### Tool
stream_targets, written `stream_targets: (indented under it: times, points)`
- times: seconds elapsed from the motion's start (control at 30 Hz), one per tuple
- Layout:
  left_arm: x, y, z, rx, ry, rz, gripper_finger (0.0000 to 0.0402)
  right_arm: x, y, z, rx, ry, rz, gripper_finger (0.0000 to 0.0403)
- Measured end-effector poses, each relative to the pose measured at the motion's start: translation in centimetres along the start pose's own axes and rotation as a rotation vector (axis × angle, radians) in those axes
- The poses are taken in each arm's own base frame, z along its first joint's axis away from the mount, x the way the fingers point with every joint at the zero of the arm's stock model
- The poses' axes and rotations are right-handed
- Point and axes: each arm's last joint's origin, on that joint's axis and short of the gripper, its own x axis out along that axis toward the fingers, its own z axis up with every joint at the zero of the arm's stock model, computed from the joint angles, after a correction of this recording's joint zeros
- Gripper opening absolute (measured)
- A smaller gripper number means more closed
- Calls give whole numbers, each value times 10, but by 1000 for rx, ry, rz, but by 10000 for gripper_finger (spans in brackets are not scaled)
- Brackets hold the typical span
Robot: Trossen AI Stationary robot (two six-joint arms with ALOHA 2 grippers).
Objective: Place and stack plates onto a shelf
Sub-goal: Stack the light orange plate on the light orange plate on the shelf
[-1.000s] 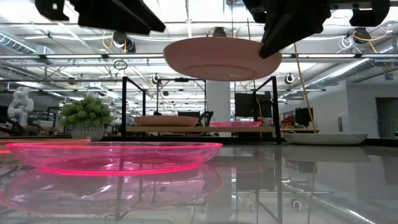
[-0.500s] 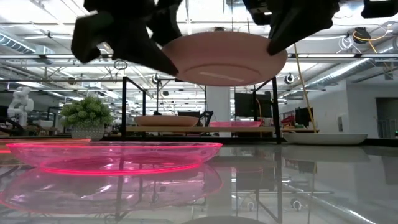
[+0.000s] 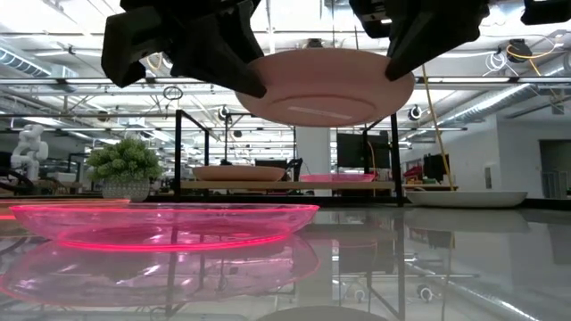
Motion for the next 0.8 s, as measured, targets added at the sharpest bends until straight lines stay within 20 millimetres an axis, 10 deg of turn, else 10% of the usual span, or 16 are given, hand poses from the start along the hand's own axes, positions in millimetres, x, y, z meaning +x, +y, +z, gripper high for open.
stream_targets:
  times: [0.8]
  points:
    - [0, -2, 2, -25, -59, -72, 13, 0, -2, 6, 23, -62, -27, 36]
